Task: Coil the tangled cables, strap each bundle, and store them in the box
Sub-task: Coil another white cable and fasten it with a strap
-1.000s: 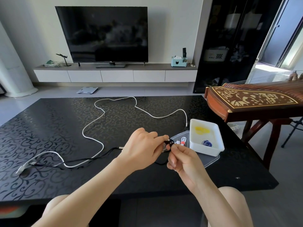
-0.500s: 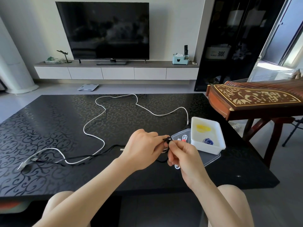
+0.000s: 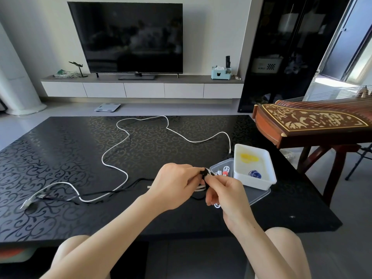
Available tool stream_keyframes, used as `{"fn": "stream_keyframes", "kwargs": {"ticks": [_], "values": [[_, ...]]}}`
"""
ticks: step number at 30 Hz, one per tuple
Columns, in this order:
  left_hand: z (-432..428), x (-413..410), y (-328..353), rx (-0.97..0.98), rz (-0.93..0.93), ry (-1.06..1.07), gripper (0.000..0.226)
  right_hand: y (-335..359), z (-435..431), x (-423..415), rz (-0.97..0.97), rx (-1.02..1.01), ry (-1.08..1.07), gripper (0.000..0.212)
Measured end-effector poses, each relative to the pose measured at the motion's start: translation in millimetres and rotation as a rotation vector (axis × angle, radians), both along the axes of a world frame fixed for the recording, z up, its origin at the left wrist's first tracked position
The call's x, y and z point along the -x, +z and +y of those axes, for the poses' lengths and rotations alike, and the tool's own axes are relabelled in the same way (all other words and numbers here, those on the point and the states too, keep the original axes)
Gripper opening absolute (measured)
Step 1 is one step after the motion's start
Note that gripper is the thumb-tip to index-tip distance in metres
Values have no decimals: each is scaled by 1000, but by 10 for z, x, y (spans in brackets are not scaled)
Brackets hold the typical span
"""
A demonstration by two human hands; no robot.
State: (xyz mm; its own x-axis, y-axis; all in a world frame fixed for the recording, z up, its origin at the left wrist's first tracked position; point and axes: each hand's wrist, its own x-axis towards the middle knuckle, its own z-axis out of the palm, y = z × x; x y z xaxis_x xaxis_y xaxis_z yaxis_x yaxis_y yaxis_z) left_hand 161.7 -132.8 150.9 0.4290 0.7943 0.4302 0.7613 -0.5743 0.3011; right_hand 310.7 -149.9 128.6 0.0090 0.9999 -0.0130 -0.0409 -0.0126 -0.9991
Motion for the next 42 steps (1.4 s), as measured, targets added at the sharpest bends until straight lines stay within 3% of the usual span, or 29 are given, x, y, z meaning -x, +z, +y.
{"fn": "stream_keyframes", "kwargs": {"ticks": [3,6,10,13,18,23,37,42], "values": [[-1,4,-8,-27,79,20,28,-30,-8,12,-15,-29,-39,23],[-29,-13,-23,-37,119,28,38,-48,-14,-8,-64,-126,-114,3],[-58,-35,-8,-56,129,38,34,-96,-47,-29,-347,-452,-211,15],[-68,-68,16,-54,144,24,30,-101,-42,-42,-542,-645,-249,12],[-61,-67,-19,46,182,-62,24,-120,5,-101,-549,-609,-248,7],[-65,-73,-53,167,159,-56,26,-81,26,-129,-598,-721,-198,5],[-20,-165,-31,566,-240,173,24,78,87,-162,-807,-967,-250,7],[-115,-239,-39,473,-145,114,31,83,196,-198,-759,-739,-140,15]]}}
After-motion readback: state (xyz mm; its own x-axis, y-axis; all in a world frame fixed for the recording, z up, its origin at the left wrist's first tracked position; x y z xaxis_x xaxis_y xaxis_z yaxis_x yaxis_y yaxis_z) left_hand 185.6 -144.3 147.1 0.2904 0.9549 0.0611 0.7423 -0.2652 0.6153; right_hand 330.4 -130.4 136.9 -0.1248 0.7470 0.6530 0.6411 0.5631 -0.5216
